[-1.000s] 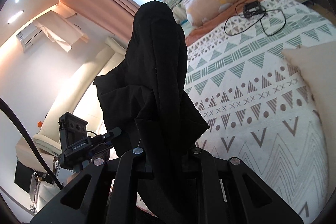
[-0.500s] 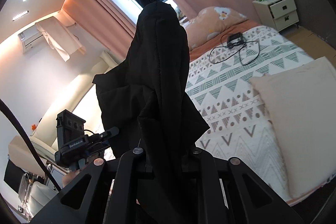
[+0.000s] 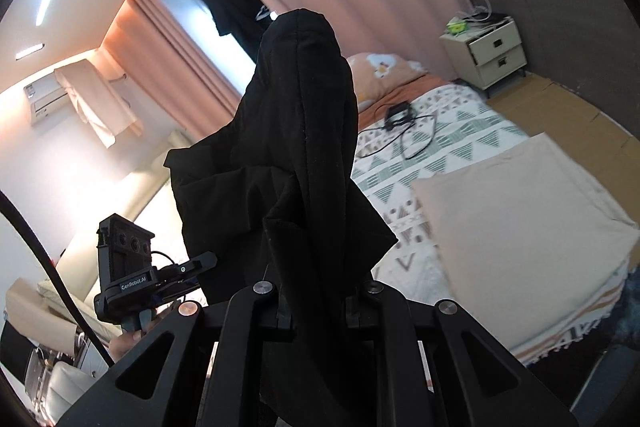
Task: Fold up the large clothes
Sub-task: 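Carry the held shirt with both tools toward the beige cloth stack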
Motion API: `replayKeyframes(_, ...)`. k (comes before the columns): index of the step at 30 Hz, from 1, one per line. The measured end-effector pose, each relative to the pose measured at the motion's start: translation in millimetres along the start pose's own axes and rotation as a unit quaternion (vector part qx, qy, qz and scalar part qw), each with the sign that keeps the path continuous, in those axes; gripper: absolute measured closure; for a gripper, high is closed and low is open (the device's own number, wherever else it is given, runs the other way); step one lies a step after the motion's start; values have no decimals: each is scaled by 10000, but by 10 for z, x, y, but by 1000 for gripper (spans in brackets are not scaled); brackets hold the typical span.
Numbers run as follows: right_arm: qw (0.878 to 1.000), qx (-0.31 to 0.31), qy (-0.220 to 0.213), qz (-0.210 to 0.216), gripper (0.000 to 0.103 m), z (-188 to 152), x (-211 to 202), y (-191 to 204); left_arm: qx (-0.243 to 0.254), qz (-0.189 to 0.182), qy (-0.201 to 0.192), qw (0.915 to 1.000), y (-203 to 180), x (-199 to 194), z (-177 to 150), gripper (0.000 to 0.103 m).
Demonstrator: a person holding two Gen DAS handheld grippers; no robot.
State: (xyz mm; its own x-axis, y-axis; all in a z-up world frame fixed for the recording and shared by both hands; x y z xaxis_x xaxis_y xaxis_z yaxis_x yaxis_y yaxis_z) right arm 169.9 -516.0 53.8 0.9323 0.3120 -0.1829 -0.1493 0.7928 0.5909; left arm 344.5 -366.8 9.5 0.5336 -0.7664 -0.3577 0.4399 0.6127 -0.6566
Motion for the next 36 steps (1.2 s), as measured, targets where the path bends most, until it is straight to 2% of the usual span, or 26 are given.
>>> replayKeyframes(11,9990,68,-114,-420,93,229,-413,-419,25,-418,579,9974,-549,740,-266,72)
replayKeyframes(16,9970,67,-61,-770,93,349,-421,-530,-134,-639,915,9937,-694,1118,-405,72)
replayKeyframes(21,9944,-42,34,-1058,93,478,-352,-469,-207,-881,1207,9886,-737,1499,-464,72)
replayKeyframes(27,9903,-31,267,-1362,93,562,-38,-500,-416,-972,1485,9832,-525,1871,-528,72)
replayKeyframes(36,9846,100,708,-1598,93,454,843,-528,-881,-656,1740,9786,157,2459,-573,72)
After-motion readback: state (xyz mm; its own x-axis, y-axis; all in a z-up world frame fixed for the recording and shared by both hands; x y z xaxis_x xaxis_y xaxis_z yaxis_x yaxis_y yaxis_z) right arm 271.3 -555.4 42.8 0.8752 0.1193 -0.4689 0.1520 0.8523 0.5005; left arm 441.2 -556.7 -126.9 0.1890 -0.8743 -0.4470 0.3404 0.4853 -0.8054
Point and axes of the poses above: each gripper's, at about its wrist camera, not at the fingertips, and x roughly the way its jaws point, y to its left, z to its top, the point moved 9 cm from there along x, roughly the way its jaws point, and after that the axes turned 13 degrees about -y, right-handed, at the moved point
